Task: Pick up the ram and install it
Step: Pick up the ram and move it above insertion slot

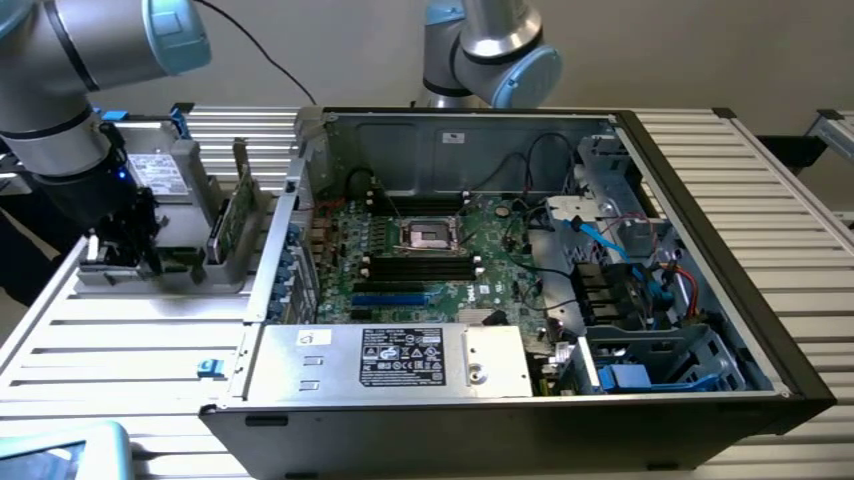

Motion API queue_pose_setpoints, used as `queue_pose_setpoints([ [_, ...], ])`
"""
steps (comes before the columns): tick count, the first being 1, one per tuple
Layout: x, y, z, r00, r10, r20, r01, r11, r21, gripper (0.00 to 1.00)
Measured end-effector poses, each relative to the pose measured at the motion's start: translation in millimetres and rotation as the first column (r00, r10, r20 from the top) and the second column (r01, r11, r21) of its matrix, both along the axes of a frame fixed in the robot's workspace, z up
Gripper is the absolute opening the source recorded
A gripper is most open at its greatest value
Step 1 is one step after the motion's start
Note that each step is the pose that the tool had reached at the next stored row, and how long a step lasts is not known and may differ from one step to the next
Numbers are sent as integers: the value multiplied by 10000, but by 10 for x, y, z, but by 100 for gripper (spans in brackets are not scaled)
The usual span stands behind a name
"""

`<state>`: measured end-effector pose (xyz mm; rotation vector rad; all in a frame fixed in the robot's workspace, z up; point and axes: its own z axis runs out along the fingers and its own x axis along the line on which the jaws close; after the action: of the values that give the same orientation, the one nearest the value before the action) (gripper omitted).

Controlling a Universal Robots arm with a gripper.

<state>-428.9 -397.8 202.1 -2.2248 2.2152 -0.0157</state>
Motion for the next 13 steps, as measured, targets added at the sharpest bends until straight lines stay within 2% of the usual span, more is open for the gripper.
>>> queue_pose_setpoints([
  [7,0,0,214,10000,0,-1,1,10000,77,15],
  [13,0,0,460,10000,0,-1,0,10000,92,15],
])
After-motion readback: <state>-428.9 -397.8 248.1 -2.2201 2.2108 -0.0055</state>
